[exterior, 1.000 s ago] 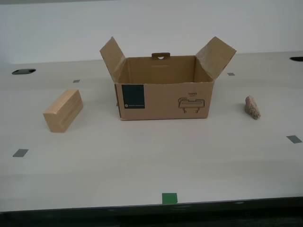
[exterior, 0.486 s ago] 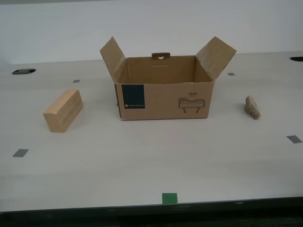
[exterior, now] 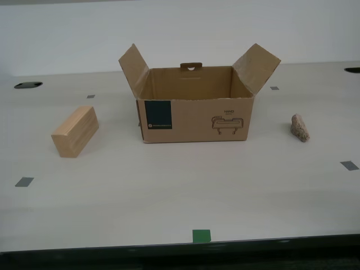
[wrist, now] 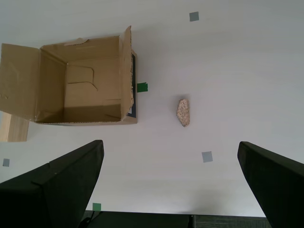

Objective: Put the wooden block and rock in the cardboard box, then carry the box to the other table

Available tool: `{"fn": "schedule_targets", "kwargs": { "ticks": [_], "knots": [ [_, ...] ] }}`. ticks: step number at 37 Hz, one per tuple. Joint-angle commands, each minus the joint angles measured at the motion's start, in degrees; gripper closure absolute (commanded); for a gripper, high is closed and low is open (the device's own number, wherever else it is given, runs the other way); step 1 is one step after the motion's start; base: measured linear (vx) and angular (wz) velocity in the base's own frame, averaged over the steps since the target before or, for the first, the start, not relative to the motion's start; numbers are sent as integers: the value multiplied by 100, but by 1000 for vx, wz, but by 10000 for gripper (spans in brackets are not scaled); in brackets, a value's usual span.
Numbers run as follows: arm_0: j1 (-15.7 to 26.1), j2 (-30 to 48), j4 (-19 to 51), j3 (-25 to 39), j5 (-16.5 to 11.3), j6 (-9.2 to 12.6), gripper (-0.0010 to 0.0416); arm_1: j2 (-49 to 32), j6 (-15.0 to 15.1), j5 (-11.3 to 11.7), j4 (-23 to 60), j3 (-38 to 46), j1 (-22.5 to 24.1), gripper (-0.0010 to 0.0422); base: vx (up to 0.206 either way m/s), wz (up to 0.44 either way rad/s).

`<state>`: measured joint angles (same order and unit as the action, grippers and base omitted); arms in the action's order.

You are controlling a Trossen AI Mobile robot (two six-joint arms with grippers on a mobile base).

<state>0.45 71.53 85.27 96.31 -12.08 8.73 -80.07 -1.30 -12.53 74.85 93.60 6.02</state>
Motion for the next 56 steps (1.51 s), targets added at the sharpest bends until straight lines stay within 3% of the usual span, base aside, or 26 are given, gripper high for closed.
{"fn": "schedule_targets", "kwargs": {
  "ticks": [1, 25, 56],
  "knots": [
    [-2, -2, -2, -90, -11, 24, 12, -35, 31, -20, 2, -9, 2, 23, 0, 0],
    [-2, -2, -326, -1217, -11, 9, 12, -138, 92, -17, -573, -994, 4, 23, 0, 0],
    [-2, 96, -2201, -2616, -9, 138, 12, -136, -17, -17, -992, -1696, 4, 23, 0, 0]
  ]
}}
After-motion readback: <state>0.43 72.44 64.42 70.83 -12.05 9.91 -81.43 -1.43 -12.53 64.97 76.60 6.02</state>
